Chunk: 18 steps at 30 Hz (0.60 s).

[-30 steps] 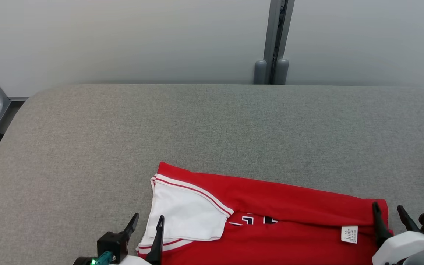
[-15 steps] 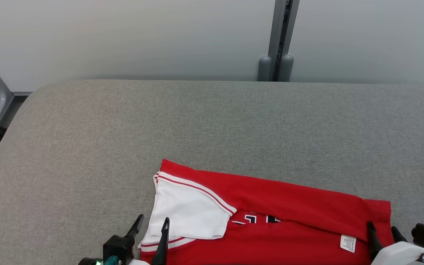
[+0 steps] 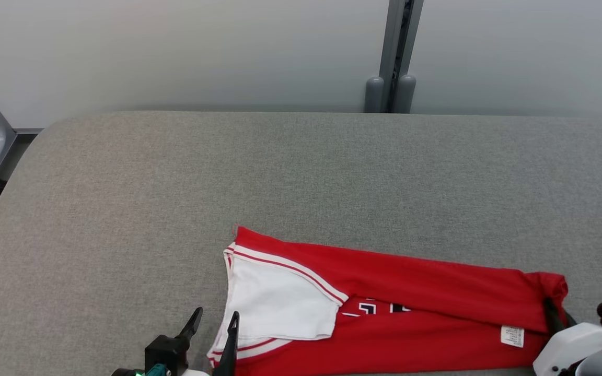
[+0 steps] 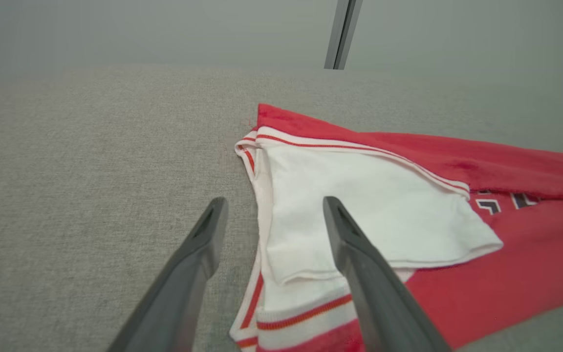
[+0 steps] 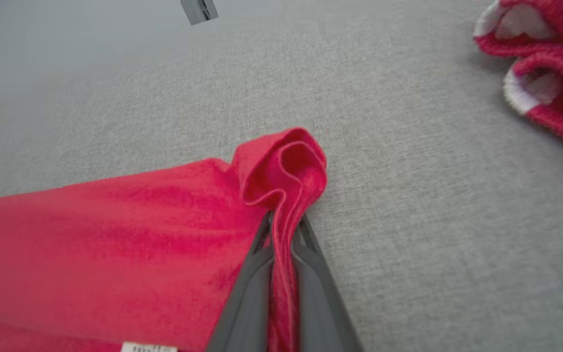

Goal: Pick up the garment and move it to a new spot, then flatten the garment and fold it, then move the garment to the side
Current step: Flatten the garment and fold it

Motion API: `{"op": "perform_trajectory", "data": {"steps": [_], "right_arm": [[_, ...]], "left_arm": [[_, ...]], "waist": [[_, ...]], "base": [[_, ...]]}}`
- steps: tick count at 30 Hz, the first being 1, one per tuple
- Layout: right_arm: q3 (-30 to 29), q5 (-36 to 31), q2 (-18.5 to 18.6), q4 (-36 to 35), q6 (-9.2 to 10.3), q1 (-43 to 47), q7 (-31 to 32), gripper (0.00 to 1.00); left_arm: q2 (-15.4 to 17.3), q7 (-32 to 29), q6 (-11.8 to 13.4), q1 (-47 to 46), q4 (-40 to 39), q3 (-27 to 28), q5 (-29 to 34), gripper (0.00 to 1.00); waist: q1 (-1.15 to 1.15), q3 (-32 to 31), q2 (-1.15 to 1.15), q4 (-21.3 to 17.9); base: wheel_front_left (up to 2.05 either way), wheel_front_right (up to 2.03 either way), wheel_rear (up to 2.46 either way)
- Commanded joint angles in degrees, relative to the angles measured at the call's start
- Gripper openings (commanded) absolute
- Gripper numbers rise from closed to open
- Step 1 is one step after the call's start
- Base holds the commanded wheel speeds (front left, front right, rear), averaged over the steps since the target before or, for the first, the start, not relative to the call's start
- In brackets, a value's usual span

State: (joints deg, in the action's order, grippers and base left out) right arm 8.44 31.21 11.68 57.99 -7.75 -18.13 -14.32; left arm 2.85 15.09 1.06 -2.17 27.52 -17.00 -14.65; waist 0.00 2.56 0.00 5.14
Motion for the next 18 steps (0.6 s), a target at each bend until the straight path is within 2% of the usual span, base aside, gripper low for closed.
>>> {"op": "perform_trajectory", "data": {"steps": [1,6,13,18], "right_arm": [[-0.84,-0.32,1.55,0.13,0.44,-0.62,-0.66,0.00],[-2.85,-4.35,3.22,-3.54,0.37,-2.00,-0.97,0.00],[-0.40,-7.38,-0.48,-11.98,0.26,0.01,-0.96,0.00],[6.24,-3.07,-4.11,-15.53,0.26,0.98,1.27,0.00]], "left_arm": [[0.17,0.06,-0.17,-0.64,0.17,0.05,-0.32,1.00],[0.17,0.06,-0.22,-0.76,0.98,-0.26,-0.69,1.00],[0.17,0.06,-0.23,-0.73,2.18,-1.00,-1.59,1.00],[0.19,0.06,-0.19,-0.73,2.46,-1.71,-2.03,1.00]], "waist": [[0.00,-0.09,0.00,-0.17],[0.00,-0.53,0.00,-0.58],[0.00,-1.22,0.00,-1.13],[0.00,-1.77,0.00,-0.93]], "base": [[0.00,0.00,0.00],[0.00,0.00,0.00],[0.00,0.00,0.00],[0.00,0.00,0.00]]}}
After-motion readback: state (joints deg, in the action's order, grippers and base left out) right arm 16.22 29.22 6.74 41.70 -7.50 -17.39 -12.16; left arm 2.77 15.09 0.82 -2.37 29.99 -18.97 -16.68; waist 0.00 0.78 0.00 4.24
